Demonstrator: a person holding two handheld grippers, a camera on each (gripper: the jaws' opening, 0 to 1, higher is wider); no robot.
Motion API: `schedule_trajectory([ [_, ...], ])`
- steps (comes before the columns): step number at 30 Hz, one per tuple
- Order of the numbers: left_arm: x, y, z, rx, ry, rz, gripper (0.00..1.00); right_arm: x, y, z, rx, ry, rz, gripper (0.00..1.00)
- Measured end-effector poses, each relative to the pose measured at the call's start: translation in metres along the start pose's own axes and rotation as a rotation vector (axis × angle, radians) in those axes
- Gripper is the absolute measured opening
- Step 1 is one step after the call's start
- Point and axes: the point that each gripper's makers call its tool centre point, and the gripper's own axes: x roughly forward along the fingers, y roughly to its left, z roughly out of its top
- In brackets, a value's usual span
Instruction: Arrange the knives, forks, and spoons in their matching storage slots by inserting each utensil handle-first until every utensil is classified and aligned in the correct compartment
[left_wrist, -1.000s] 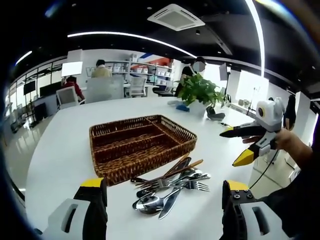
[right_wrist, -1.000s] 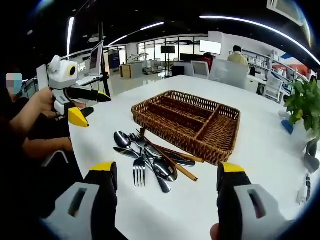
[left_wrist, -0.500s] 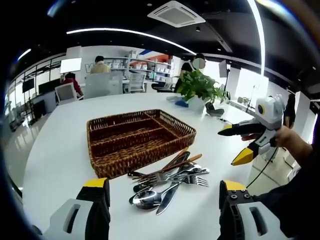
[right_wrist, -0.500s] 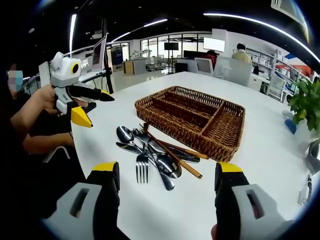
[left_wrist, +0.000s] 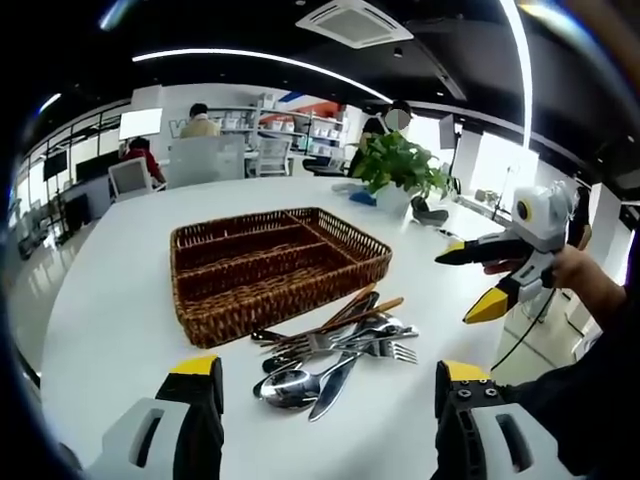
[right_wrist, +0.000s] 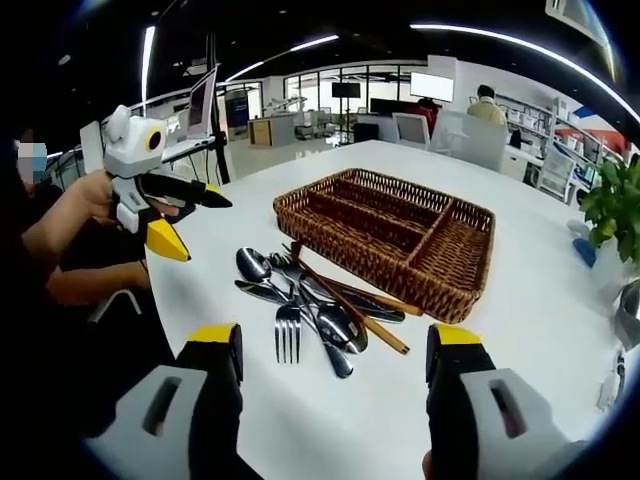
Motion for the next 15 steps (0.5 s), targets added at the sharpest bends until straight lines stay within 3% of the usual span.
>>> schedule_trajectory([
  [15,0.0042,-0.0006,-0.0040,-0.003,0.013,-0.012,0.89,-0.0014,-0.0018,-0.0028,0.003,0.003,-0.003,0.75],
])
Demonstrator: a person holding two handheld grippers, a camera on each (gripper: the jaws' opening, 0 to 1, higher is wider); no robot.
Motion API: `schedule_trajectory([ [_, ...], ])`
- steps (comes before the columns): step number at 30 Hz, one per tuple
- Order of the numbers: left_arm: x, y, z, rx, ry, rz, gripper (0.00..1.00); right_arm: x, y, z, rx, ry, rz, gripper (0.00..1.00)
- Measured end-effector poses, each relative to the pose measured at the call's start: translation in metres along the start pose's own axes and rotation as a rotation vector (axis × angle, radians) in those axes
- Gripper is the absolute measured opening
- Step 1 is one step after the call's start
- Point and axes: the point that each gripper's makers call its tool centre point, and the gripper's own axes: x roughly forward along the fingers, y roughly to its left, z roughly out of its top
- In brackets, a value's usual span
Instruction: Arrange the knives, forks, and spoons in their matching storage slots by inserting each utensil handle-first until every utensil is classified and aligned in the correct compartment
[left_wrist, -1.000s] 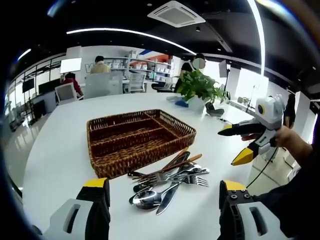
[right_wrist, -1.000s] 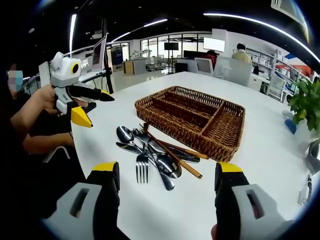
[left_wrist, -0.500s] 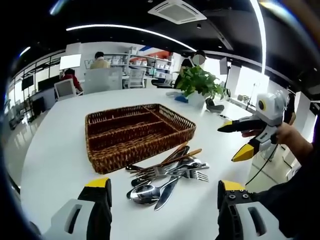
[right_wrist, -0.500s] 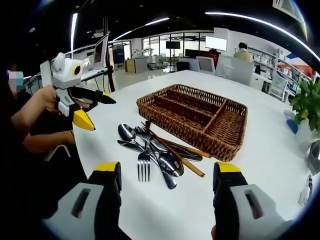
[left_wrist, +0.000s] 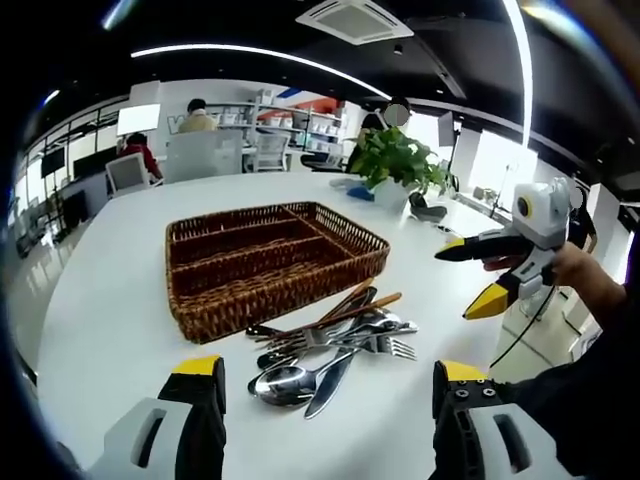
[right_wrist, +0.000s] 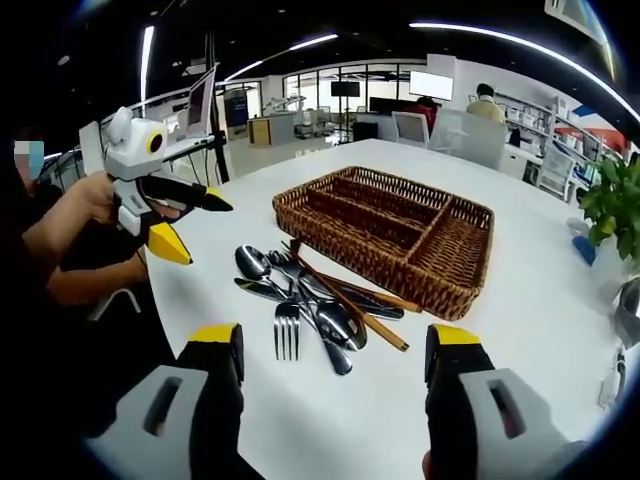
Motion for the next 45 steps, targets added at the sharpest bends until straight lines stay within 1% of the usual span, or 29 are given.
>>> schedule_trajectory([
  [9,0.000,0.001,0.002,0.003,-0.005,-0.001,0.90,0.000,0.001,0.000,-0.002,0.001,0.002,0.74],
  [14,-0.001,0.001,0.002,0.004,-0.007,0.000,0.90,0.002,0.001,0.003,-0.021,-0.008,0.009,0.72],
  [17,-0.002,0.002,0.001,0.003,-0.005,0.003,0.90,0.006,0.002,0.005,-0.051,0.003,0.023,0.67],
  [24,-0.004,0.002,0.000,0.003,-0.007,0.000,0.89,0.014,0.000,0.008,-0.086,0.020,0.034,0.62],
  [28,-0.006,0.005,0.000,0.003,-0.012,-0.001,0.90,0.020,-0.004,0.007,-0.130,0.043,0.035,0.59],
  [31,-0.007,0.006,0.001,0.004,-0.016,-0.004,0.91,0.023,-0.009,0.007,-0.142,0.052,0.033,0.57],
  [38,-0.007,0.006,0.001,0.008,-0.025,-0.012,0.93,0.030,-0.020,0.000,-0.210,0.099,0.048,0.49],
  [45,-0.007,0.005,0.003,0.011,-0.035,-0.015,0.95,0.037,-0.028,-0.007,-0.247,0.145,0.062,0.49],
])
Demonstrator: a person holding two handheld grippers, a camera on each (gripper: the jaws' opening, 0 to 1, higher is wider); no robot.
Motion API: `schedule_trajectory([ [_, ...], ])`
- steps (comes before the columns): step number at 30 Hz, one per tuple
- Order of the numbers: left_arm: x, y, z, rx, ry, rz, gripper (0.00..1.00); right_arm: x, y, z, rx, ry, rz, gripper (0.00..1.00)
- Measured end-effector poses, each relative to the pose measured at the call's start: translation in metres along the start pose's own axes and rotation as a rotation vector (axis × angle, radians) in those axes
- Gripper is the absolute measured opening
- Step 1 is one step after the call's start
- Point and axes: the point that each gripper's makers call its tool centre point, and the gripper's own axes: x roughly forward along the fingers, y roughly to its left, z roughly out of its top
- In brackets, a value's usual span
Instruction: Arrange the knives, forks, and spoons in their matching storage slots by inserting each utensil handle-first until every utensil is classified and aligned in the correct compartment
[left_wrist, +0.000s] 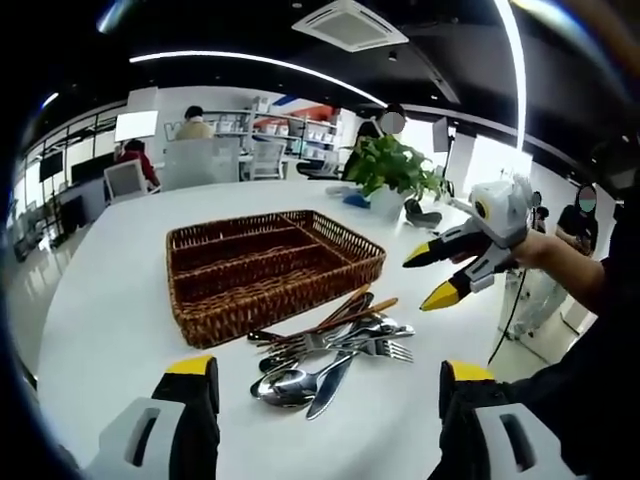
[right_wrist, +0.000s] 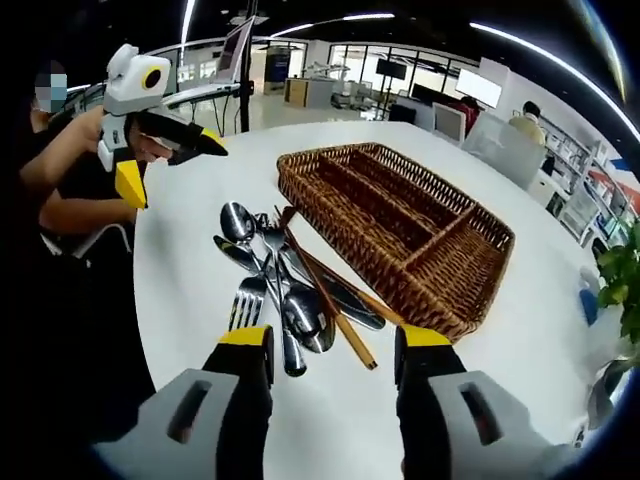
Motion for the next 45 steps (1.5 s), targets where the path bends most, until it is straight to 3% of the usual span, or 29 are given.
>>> schedule_trajectory([
  [15,-0.002,-0.004,0.000,0.009,-0.005,-0.004,1.00,0.017,-0.008,-0.019,-0.156,0.108,0.075,0.33],
  [22,-0.003,-0.005,-0.002,0.013,0.003,-0.003,1.00,0.027,-0.011,-0.027,-0.210,0.161,0.106,0.31],
  [45,-0.002,-0.011,-0.009,0.027,0.033,-0.012,0.99,0.049,-0.015,-0.042,-0.292,0.292,0.249,0.15],
])
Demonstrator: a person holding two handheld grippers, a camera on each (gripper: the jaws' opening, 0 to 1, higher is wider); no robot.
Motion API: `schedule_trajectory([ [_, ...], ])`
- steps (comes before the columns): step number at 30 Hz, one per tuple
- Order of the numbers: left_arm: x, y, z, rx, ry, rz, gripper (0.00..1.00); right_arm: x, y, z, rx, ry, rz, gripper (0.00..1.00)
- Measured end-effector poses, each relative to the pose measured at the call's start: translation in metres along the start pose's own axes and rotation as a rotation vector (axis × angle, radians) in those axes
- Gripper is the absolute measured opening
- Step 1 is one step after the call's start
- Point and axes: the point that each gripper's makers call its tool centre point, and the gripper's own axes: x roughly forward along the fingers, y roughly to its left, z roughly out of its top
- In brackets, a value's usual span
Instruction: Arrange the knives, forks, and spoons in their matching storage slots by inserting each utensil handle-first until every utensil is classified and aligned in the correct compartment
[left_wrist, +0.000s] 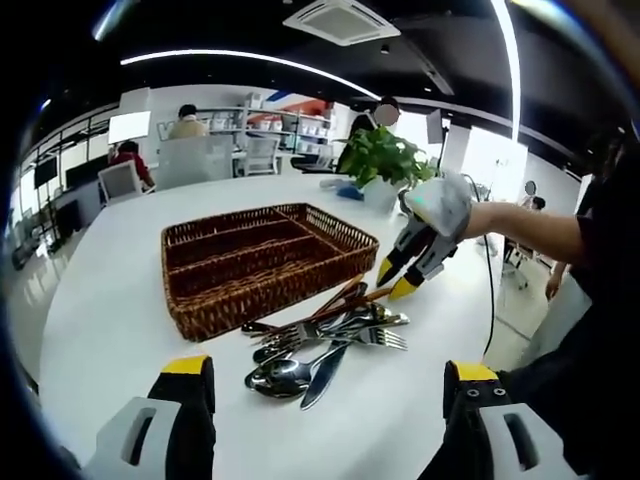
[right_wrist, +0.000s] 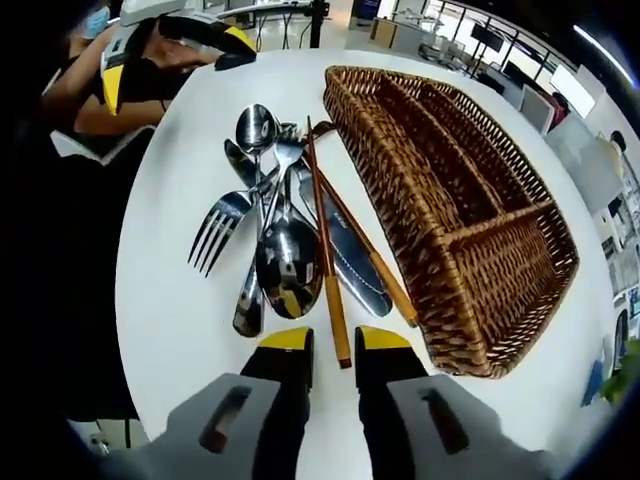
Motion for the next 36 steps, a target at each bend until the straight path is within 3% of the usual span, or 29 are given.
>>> schedule_trajectory([
  [6,0.0003,-0.0002,-0.0015,-0.002,0.003,-0.001,0.99,0.0020,-0.0004,0.0001,0.000,0.012,0.036,0.13],
  [10,0.0010,0.0008,-0.0028,-0.004,0.008,0.002,0.99,0.0038,0.0083,0.0000,0.073,0.032,0.125,0.07],
  [19,0.0017,-0.0016,-0.0045,-0.003,0.014,-0.001,0.98,0.0035,0.0052,0.0002,0.021,0.064,0.113,0.05],
  [36,0.0078,0.0051,0.0021,0.054,0.034,-0.011,0.93,0.0002,0.0080,-0.0013,-0.071,0.053,0.070,0.02],
])
